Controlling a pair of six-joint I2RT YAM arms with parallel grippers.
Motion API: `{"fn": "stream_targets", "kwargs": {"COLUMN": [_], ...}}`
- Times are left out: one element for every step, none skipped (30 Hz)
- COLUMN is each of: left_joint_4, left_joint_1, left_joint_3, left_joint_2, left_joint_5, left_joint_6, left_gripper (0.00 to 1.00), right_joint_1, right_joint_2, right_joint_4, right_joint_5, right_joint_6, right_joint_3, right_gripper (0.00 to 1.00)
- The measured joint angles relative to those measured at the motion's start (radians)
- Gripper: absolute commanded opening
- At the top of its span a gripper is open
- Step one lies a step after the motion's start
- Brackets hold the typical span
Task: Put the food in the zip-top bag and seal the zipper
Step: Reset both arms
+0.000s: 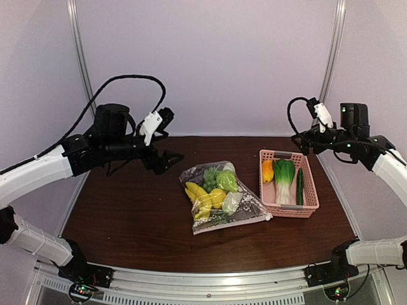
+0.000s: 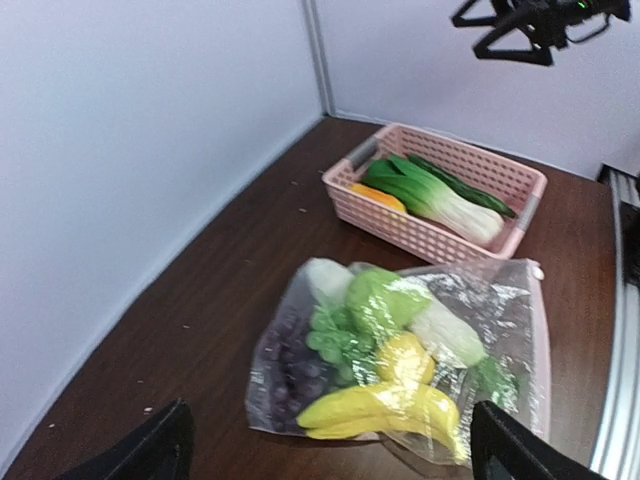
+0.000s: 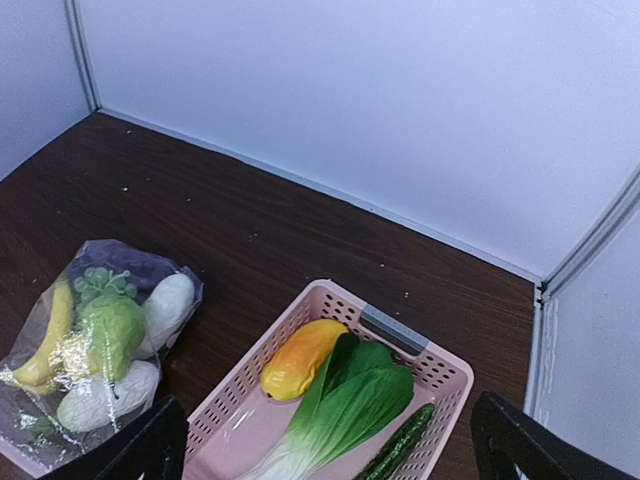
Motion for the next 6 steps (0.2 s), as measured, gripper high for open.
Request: {"fn": "stream_targets", "kwargs": {"left_joint_4": [0.023, 0.044, 0.077, 0.109, 0.132, 0.169], "left_joint_1": [0.0, 0.0, 0.0, 0.0, 0.0, 0.002], "left_joint_3": [-0.002, -0.006, -0.018, -0.033, -0.047, -0.069], "left_joint_2": [-0.016, -0.027, -0.041, -0.056, -0.067, -0.082], "left_joint_5": [-0.066, -0.119, -0.183, -0.245, -0.289, -0.34], "left_joint_6": [-0.006, -0.01, -0.012, -0.014, -0.014, -0.015], "left_gripper": [0.98, 0.98, 0.98, 0.98, 0.98, 0.98], "right_joint_1": [-0.008, -0.013, -0.019, -0.025, -0.031, -0.036], "right_joint_2": [-0.007, -0.014, -0.024, -0.032, -0.038, -0.043], "right_joint_4": [0.022, 0.036, 0.054, 0.07, 0.087, 0.103], "right_joint_5": [0.036, 0.063, 0.092, 0.118, 0.135, 0.151], "right_joint_6": [0.019, 0.034, 0.048, 0.06, 0.068, 0.076], "right_joint_3": [-0.016, -0.027, -0.04, -0.051, -0.061, -0.071], "right_gripper": [1.0, 0.99, 0.99, 0.99, 0.99, 1.0]}}
